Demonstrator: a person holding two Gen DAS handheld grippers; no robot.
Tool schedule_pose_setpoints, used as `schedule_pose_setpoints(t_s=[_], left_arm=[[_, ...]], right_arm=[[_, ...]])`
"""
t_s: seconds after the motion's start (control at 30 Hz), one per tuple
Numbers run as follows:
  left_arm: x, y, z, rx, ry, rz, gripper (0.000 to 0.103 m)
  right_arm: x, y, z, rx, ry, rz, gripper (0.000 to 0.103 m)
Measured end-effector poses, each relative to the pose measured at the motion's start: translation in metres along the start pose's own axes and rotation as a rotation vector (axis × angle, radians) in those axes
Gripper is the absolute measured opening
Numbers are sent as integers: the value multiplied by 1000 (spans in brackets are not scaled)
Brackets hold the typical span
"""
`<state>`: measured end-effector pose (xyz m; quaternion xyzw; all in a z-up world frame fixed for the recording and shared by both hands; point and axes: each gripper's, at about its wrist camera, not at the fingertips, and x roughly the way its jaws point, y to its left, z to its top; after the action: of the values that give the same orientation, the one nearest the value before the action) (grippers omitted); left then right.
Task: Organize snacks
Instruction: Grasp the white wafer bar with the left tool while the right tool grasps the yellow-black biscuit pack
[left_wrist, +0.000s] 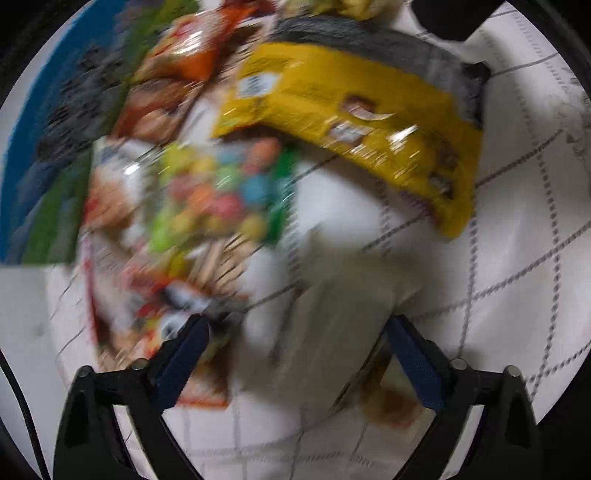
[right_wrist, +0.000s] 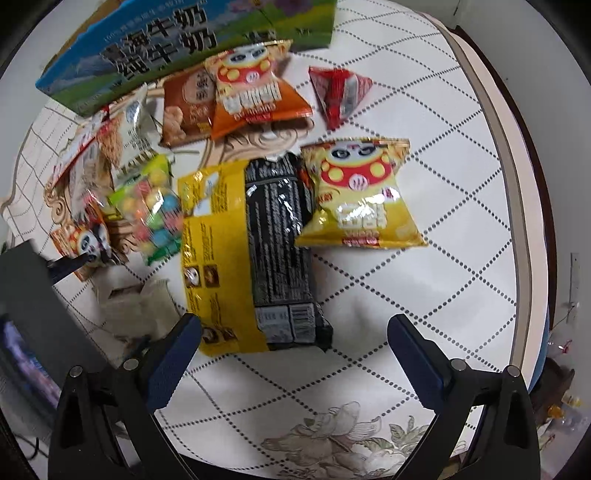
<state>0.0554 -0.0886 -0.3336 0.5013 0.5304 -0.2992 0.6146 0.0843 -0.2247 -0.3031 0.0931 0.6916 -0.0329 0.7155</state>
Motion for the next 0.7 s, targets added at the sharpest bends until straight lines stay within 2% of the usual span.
schedule_pose_setpoints(t_s=[0.03, 0.07, 0.13, 0.2, 0.27, 0.3, 0.4, 0.53, 0.6, 0.63, 0.7], left_arm=[[4, 0, 3, -1, 17, -9, 62], [8, 1, 6, -12, 40, -26, 54], [7, 5, 8, -50, 42, -38, 54], [4, 16, 6, -134, 57, -48, 53], [3, 32, -1, -267, 84, -62, 53], [2, 45, -7, -368, 98, -82, 53], [5, 89, -37, -722, 177, -197, 52], [14, 128, -83, -1094, 211, -325, 53], [20, 137, -97, -1198, 212, -397, 53], [22, 139, -99, -1214, 210, -416, 54], [25, 141, -102, -1229, 206, -464, 57]], right_arm=[[2, -1, -1, -2, 2, -2, 102], [5, -2, -1, 0, 2, -1, 102], [7, -3, -1, 7, 6, 4, 102], [10, -3, 0, 12, 6, 13, 101], [12, 0, 3, 12, 3, 32, 101], [14, 2, 5, 16, -2, 51, 101], [23, 13, 17, -6, -6, 34, 101], [55, 35, 36, -41, 32, 12, 101], [71, 44, 44, -47, 61, 4, 101], [79, 48, 48, -41, 78, 15, 100], [92, 50, 52, -36, 103, -15, 90]])
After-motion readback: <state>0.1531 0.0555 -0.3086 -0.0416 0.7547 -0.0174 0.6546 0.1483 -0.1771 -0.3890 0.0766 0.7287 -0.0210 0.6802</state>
